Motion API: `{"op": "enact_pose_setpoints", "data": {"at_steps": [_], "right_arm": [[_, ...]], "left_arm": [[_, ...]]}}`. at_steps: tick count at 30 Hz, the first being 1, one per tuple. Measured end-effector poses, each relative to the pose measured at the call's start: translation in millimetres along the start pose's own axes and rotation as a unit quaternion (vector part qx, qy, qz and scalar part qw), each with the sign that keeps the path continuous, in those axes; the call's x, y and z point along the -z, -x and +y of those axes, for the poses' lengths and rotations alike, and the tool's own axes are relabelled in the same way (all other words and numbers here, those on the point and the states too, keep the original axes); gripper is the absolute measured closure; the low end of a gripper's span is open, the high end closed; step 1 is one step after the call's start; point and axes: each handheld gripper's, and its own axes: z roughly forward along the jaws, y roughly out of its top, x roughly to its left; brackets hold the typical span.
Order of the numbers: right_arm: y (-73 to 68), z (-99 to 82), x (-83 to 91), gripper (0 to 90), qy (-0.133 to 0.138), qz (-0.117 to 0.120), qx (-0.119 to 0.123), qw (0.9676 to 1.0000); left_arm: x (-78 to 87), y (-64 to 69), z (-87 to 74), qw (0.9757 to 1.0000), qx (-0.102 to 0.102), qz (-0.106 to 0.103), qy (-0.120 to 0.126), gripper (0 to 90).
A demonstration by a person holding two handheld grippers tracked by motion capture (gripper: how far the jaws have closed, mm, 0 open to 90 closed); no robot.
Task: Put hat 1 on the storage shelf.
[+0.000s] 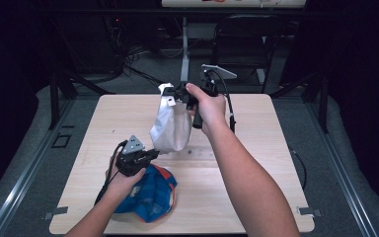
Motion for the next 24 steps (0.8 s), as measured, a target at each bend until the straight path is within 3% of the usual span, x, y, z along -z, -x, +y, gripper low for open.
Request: {"op": "enact_pose_setpoints", "data": {"at_steps": [6,10,17,18,20,23,24], "right_arm": [[4.2,0.0,3.4,81.3,0.0,-0.024,0.014,0.9996],[11.2,-0.3,4.5,81.3,0.001,-0.029,0.009,0.9995],[19.9,-1.3,3.4,81.2,-0.001,-0.036,0.009,0.9993],[20.4,-1.9,2.4,81.2,0.001,-0.036,0.006,0.9993],[22.5,-3.2,0.4,81.2,-0.004,-0.039,0.009,0.9992],[24.8,-3.8,-1.3,81.3,-0.006,-0.037,0.005,0.9993],[26.2,-4.0,-2.2,81.3,-0.009,-0.046,0.008,0.9989]], "left_arm": [[-0.4,0.4,-4.3,0.9999,0.012,0.003,-0.005,85.4],[-0.6,-1.8,-8.4,0.9997,0.025,0.003,0.0,85.4],[-2.6,-2.8,-11.2,0.9996,0.025,0.005,-0.007,85.6],[0.0,-7.0,-11.2,0.9992,0.039,0.003,-0.008,85.5],[-0.3,-9.3,-12.2,0.9989,0.044,-0.001,-0.013,85.4],[-2.8,-5.3,-13.3,0.9993,0.031,0.002,-0.023,85.7],[-5.7,-2.6,-14.7,0.9989,0.022,0.003,-0.041,85.7]]}}
